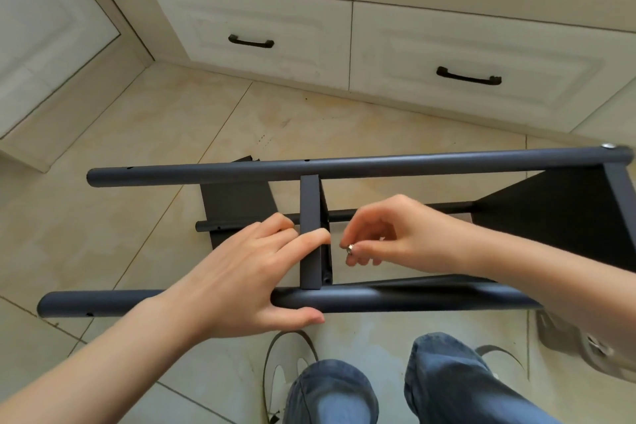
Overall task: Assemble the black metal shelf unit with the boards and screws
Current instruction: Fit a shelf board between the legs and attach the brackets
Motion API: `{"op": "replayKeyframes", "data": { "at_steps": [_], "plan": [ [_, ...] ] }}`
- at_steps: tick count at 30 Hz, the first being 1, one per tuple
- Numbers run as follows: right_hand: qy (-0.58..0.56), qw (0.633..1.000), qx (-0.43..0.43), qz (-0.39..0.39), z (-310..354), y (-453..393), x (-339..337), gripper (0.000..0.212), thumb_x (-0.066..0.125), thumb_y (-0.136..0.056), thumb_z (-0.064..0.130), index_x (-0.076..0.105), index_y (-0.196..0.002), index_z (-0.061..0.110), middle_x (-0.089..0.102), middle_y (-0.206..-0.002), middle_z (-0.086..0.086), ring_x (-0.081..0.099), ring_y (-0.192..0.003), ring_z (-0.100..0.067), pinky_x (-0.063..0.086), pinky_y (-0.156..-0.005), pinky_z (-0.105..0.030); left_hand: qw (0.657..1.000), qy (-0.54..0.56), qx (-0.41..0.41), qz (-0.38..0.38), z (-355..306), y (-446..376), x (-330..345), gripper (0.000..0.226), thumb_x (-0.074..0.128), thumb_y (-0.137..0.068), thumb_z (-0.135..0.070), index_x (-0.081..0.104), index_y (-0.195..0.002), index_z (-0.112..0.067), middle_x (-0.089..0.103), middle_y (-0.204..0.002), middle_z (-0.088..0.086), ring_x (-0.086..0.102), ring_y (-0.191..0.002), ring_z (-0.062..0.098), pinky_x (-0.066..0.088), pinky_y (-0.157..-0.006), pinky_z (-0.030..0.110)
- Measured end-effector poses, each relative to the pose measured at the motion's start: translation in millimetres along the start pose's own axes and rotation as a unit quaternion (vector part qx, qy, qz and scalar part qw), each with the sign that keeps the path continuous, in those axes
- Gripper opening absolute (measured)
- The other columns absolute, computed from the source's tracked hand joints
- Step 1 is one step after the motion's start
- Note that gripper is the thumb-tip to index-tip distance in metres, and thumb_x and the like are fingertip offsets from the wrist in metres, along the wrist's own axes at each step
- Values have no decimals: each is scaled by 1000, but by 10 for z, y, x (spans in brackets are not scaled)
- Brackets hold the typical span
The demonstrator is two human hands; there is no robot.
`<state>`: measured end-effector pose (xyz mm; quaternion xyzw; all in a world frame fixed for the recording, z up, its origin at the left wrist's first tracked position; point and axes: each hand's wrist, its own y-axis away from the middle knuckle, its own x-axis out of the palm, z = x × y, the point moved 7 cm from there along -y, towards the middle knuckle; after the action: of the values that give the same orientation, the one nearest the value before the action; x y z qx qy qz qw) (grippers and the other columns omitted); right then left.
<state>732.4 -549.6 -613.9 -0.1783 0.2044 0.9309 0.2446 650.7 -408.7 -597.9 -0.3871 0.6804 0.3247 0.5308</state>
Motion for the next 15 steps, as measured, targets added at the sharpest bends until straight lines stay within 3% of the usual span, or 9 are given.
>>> {"op": "replayKeyframes", "data": {
  "at_steps": [4, 9, 15],
  "plan": [
    [-116, 991, 55, 50, -161, -132, 115, 14, 64, -93, 7, 68, -106, 8, 77, -92, -3, 73, -86, -12, 58, -75, -21, 1000, 19, -4, 14, 22, 15, 13, 81, 51, -87, -76, 38, -146, -22, 37, -98, -22, 34, -107, 1, 33, -85, 16],
    [-156, 980, 82, 92, -225, -272, 229, 14, 69, -90, 13, 70, -103, 20, 77, -91, -4, 73, -87, -16, 59, -77, -25, 998, 53, -6, 16, 28, 2, 25, 77, 56, -87, -71, 36, -145, -25, 42, -97, -21, 40, -106, 8, 29, -84, 11],
    [-233, 954, 134, 134, -290, -316, 398, 7, 65, -93, 12, 67, -98, 9, 77, -92, -8, 75, -88, -20, 60, -77, -27, 998, 54, -5, 20, 34, 10, 28, 79, 54, -88, -71, 41, -147, -19, 40, -102, -22, 38, -104, 7, 27, -85, 9]
  ]
}}
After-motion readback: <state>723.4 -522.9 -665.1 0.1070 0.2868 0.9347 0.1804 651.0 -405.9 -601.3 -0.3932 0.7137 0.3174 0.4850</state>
